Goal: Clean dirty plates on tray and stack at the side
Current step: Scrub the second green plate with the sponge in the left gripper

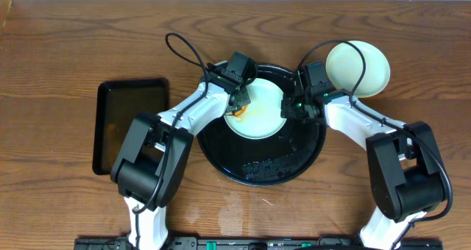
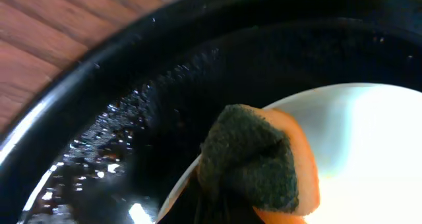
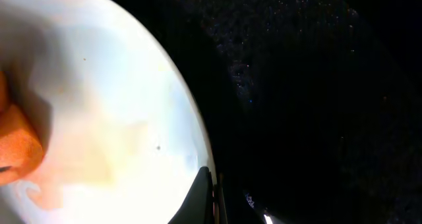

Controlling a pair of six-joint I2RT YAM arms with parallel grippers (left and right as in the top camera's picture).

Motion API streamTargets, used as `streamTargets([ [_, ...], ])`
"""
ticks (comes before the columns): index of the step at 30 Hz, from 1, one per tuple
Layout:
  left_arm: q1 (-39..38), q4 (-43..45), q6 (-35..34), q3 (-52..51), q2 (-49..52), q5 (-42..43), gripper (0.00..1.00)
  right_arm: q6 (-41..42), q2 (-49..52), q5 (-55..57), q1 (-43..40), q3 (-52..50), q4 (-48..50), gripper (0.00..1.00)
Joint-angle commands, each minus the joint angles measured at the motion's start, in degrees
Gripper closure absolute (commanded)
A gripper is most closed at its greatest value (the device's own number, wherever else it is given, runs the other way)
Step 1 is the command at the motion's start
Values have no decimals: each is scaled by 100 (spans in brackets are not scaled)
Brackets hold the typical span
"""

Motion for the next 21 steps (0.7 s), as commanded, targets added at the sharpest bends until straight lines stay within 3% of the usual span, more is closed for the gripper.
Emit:
streamTargets([
  [1,155,-76,518,-66,-439,-1069,92,2,192,164,22,-57,-151,99],
  [8,155,-243,527,-66,-1333,-881,92,0,192,164,22,-57,-208,99],
  [15,144,-422,339,-151,-1244,1032,92,0,192,164,22,-57,-140,99],
  [21,133,-76,157,-201,-538,2072,92,2,192,162,22,-57,-120,99],
])
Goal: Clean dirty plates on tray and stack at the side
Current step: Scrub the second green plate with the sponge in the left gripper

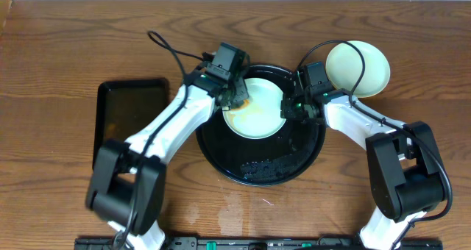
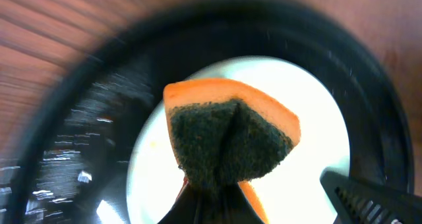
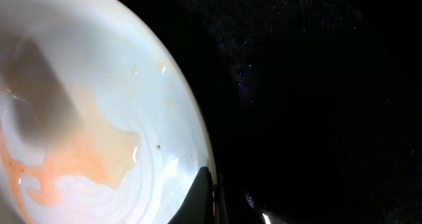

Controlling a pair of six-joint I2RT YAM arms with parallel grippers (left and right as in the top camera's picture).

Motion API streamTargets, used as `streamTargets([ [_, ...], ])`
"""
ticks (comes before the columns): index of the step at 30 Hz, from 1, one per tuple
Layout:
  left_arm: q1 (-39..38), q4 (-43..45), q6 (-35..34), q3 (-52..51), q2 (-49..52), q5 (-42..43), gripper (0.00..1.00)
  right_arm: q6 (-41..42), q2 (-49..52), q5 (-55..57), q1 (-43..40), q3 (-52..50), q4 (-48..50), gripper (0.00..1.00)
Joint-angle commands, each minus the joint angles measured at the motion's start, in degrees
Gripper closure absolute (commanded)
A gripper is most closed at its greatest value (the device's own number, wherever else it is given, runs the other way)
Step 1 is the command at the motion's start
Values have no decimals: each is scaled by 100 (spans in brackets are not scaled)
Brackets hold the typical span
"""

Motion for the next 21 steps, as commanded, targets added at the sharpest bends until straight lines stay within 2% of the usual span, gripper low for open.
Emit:
streamTargets([
  [1,-13,179,-98,-81,562,1051,92,0,186,168,22,-74,-79,99],
  [5,-9,448,-98,-81,1080,1725,92,0,186,166,22,-74,-81,99],
  [9,50,428,79,-81,1268,1753,92,-2,186,168,22,-74,-125,99],
  [13,160,15,118,-55,1180,833,93,-46,186,170,22,-74,-146,99],
  [21,190,-837,339,35,667,-2057,92,-105,186,278,22,-74,-144,99],
])
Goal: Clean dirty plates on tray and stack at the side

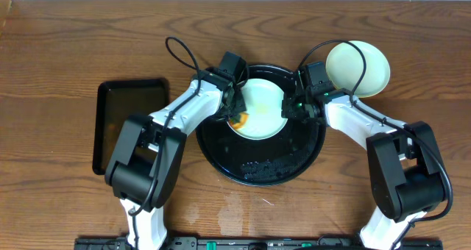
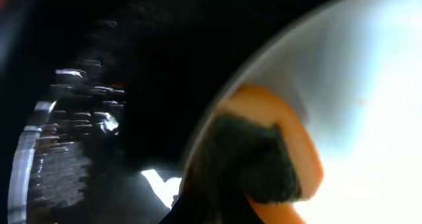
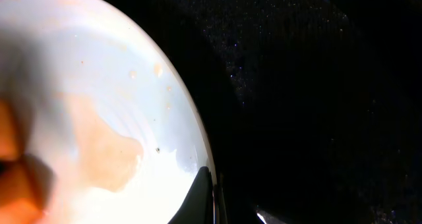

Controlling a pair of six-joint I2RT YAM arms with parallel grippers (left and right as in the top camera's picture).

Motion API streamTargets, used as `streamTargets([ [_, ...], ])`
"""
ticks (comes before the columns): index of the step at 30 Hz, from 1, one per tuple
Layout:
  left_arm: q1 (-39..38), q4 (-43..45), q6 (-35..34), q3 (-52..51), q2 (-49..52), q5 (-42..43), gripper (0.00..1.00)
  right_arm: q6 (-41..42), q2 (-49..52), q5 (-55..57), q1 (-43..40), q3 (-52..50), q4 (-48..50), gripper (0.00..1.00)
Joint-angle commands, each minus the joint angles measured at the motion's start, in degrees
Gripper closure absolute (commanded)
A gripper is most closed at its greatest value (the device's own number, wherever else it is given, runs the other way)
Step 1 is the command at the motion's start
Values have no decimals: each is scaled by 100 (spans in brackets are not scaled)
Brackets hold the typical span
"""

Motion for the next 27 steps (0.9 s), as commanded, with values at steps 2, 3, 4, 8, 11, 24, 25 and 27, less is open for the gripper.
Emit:
streamTargets([
  [2,79,-186,251,-59,-293,-2365,93,-175,186,236,37,-68,-133,99],
  [3,81,-179,247,-59,-369,-2542,92,-234,186,234,37,-59,-136,99],
  [4,83,-164,247,-59,-457,-2688,92,-291,184,232,39,-35,-164,99],
  [8,133,-107,243,-57,-848,-2806,92,-435,105,234,39,205,-479,99],
  [11,289,-83,245,-59,-1178,-2806,92,-658,-79,236,46,407,-632,99],
  [24,2420,-892,247,-59,-1685,-1377,92,-2116,-341,2090,754,2068,-2096,99],
  [25,2586,-999,247,-59,-1685,-1226,92,-2177,-341,2328,841,2197,-2166,99],
  [27,2881,-1180,245,-66,-1685,-1104,92,-2227,-341,2811,999,2503,-2356,99],
])
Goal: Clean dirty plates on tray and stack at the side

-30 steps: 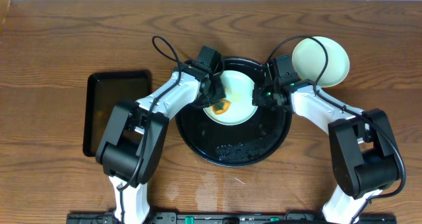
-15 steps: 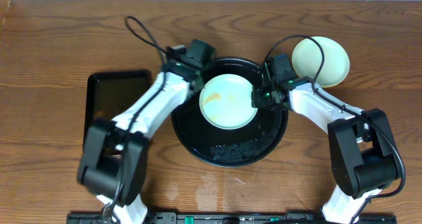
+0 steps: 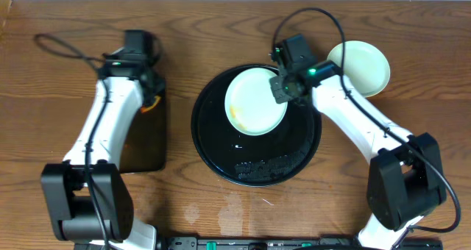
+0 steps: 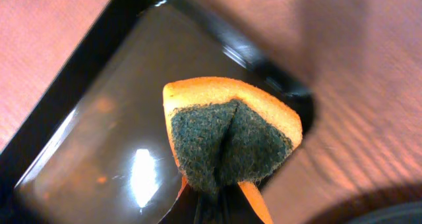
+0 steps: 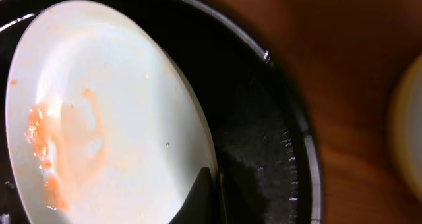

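A white plate [image 3: 255,101] with an orange smear [image 5: 41,141] near one edge hangs tilted over the round black tray [image 3: 294,158]. My right gripper [image 3: 282,89] is shut on the plate's rim, seen close in the right wrist view [image 5: 212,191]. My left gripper [image 3: 144,88] is far to the left, shut on a folded orange and green sponge [image 4: 231,138] above the far right corner of the rectangular black tray [image 3: 140,143]. A clean cream plate [image 3: 360,68] lies on the table to the right.
The round tray's floor shows wet specks [image 3: 265,168]. The rectangular tray [image 4: 92,145] holds a shiny film of liquid. Cables loop from both arms over the far side of the table. Bare wood [image 3: 51,66] surrounds both trays.
My left gripper has gone from the plate's left edge to above the rectangular tray, sponge still in it. The right gripper has raised the plate off the round tray's floor.
The sponge rested on the plate's left part while my right gripper held the rim. It was then off the plate, then back at the lower left edge. Now the sponge is over the side tray and the plate is raised, an orange smear left on it.
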Controlling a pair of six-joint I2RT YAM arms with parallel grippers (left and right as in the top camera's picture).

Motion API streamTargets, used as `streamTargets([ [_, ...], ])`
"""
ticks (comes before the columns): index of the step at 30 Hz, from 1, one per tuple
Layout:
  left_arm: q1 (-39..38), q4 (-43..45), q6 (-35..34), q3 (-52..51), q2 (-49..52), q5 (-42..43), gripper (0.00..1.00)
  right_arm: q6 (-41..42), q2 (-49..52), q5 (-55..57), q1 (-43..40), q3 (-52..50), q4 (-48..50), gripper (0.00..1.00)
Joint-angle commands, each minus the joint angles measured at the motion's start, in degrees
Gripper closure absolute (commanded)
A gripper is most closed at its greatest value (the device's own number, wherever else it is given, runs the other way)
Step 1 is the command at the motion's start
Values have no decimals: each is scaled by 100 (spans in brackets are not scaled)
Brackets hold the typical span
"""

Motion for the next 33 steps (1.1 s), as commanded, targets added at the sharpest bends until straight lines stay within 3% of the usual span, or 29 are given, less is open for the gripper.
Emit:
streamTargets([
  [1,455,-227,35,-44,-42,540,92,-468,-162,1285,315,557,-260,99],
  [8,962,-435,76,-68,-42,562,92,-1427,-162,2542,841,1397,-713,99],
  [16,981,-431,74,-68,-42,560,92,-3768,-162,4009,1449,1578,-566,99],
  [22,981,-431,74,-68,-42,560,92,-4911,-160,4089,1825,1578,-229,99],
  [27,981,-435,76,-68,-42,562,92,-4909,-162,4065,2024,1578,35,99],
  [33,979,-428,195,-68,-42,562,92,-3838,-160,3377,1757,1578,-87,99],
])
